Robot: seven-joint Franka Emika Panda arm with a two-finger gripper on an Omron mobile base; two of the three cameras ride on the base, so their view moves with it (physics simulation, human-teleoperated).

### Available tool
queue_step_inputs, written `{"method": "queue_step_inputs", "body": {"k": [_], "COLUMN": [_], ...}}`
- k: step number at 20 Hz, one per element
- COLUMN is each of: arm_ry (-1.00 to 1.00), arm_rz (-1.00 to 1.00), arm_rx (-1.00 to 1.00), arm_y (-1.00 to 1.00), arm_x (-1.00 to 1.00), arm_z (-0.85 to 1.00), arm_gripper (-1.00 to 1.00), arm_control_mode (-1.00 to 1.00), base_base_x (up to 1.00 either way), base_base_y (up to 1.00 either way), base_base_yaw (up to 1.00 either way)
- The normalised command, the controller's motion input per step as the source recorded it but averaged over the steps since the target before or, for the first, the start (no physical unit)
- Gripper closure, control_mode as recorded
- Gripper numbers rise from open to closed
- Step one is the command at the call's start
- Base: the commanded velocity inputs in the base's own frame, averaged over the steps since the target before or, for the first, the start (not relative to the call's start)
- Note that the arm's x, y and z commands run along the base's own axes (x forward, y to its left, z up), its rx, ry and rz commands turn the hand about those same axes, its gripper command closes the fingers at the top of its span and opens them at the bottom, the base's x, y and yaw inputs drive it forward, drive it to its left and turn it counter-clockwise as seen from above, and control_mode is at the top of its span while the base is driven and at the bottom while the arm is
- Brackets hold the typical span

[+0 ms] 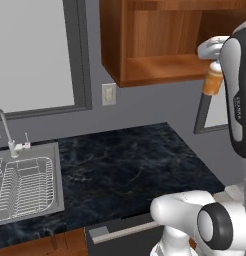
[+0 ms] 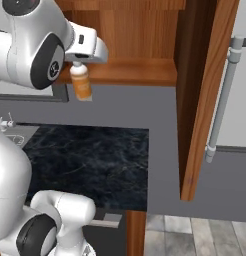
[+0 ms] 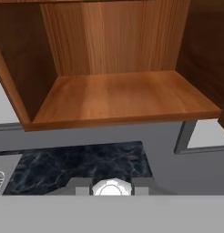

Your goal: Pick up the soap dispenser and bar soap from the sink, and place them back in the cabinet, and close the cabinet door.

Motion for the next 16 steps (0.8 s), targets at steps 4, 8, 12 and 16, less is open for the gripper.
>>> {"method": "queue_step_inputs", "body": {"k": [4,8,12,16], "arm_ry": [-0.09,-0.06,-0.04,-0.01], "arm_rz": [0.0,0.0,0.0,0.0], "arm_rx": [0.0,0.0,0.0,0.0], "arm_y": [0.0,0.0,0.0,0.0], "arm_x": [0.11,0.2,0.29,0.3], "arm_z": [0.03,0.0,0.0,0.0], "arm_gripper": [1.0,1.0,1.0,1.0], "arm_control_mode": [-1.0,-1.0,-1.0,-1.0], "base_base_x": [0.0,0.0,0.0,0.0], "base_base_y": [0.0,0.0,0.0,0.0], "base_base_yaw": [0.0,0.0,0.0,0.0]}}
